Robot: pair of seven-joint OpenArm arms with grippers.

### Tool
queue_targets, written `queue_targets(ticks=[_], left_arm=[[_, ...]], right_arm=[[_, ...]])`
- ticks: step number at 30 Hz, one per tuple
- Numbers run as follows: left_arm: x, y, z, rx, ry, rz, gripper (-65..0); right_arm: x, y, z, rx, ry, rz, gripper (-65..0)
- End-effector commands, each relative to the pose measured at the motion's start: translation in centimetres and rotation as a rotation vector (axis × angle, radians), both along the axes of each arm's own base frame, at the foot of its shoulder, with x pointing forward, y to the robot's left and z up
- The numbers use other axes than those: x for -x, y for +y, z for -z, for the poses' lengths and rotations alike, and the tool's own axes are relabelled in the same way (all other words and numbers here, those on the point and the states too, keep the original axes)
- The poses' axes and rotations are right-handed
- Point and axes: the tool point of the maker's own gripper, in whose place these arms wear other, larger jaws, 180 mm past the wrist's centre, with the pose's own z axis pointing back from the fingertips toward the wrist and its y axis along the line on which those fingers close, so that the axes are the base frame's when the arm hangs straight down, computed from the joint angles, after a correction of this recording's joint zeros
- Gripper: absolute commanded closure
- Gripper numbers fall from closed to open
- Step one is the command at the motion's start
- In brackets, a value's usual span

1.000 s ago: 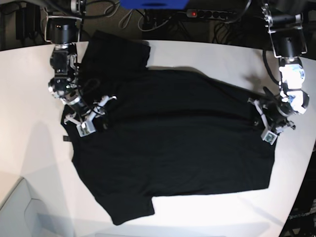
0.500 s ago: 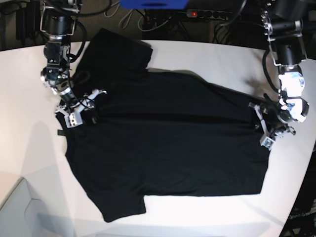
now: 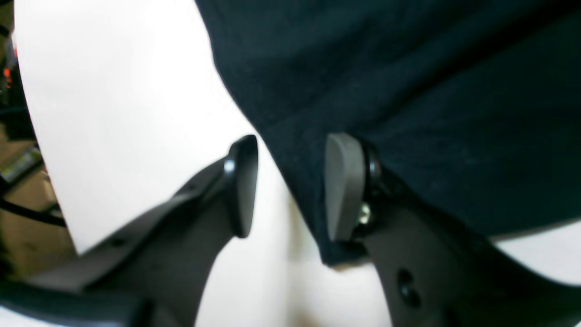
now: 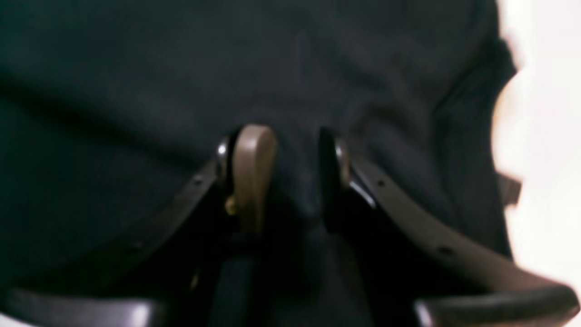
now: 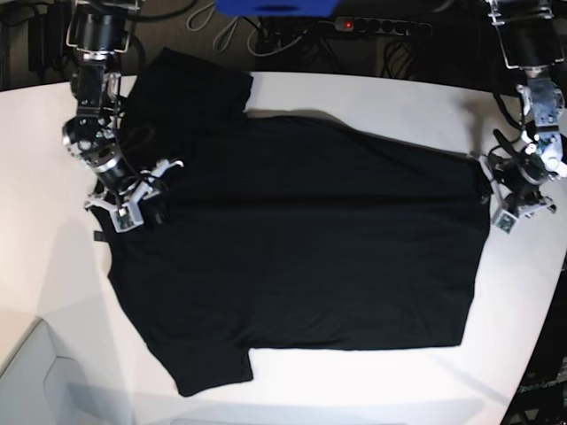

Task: Layout the t-shirt on the table in an organized manner, then fold the t-shirt properly
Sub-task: 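Regrasp the shirt side edge with the left gripper near the sleeve, then grasp the shirt's collar-side corners with both grippers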

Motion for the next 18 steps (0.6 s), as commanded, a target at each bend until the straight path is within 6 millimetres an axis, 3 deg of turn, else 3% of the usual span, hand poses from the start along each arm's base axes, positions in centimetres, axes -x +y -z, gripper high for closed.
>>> queue_targets(ticks=[1, 6, 18], left_arm=[[-1.3, 1.0, -2.6, -0.002, -0.077, -0.016, -24.2], [-0.5, 2.3, -2.9, 0.049, -0.039, -0.097, -24.2], [0.5, -0.1, -0.9, 0.118, -0.009, -0.094, -24.2]], right_arm=[[-0.7, 0.0, -2.0, -0.011, -0.071, -0.002, -20.6], [0.9, 1.4, -2.9, -0.022, -0.094, -0.012, -20.6], [3.7, 3.6, -3.2, -0.060, -0.095, -0.011, -20.6]])
